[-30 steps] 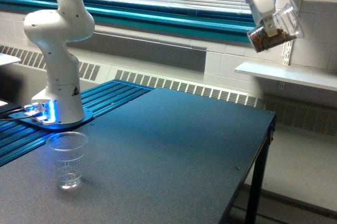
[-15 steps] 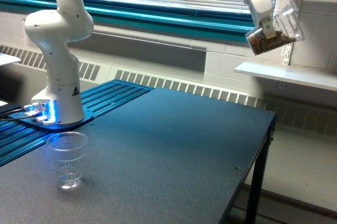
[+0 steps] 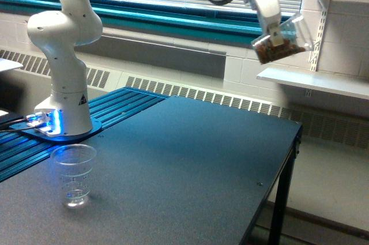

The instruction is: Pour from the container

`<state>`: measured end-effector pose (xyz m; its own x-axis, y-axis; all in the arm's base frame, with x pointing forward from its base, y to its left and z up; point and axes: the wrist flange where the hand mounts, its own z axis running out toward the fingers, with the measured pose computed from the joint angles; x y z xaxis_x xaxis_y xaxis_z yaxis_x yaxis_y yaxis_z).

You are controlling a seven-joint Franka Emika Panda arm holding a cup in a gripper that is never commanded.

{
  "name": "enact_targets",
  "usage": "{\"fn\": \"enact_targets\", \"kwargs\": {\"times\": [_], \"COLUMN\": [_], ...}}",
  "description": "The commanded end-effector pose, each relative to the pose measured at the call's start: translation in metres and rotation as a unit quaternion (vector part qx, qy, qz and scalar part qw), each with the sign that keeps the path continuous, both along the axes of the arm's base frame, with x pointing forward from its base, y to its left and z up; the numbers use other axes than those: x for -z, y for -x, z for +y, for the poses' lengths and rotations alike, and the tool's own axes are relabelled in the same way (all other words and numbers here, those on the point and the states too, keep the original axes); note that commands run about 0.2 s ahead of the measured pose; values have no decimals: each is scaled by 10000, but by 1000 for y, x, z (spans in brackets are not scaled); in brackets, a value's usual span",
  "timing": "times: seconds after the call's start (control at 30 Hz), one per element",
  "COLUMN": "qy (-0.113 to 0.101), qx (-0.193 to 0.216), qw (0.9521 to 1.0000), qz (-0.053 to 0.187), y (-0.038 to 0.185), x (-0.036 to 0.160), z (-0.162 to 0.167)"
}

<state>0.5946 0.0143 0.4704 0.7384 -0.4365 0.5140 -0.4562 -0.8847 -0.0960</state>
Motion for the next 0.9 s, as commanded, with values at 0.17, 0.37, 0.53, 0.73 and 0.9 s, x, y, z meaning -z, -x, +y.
{"fn": "enact_targets", "kwargs": {"times": [0.17,0.37,0.53,0.73,0.9], "qy": [106,191,167,188,215], "qx": [727,1085,1290,1479,1589], "qw": [9971,9937,9911,9885,9868], "qz": [-183,-223,-273,-250,-247], "y": [35,58,75,97,114], "x": [4,12,15,23,31], "z": [-54,-87,-100,-110,-111]}}
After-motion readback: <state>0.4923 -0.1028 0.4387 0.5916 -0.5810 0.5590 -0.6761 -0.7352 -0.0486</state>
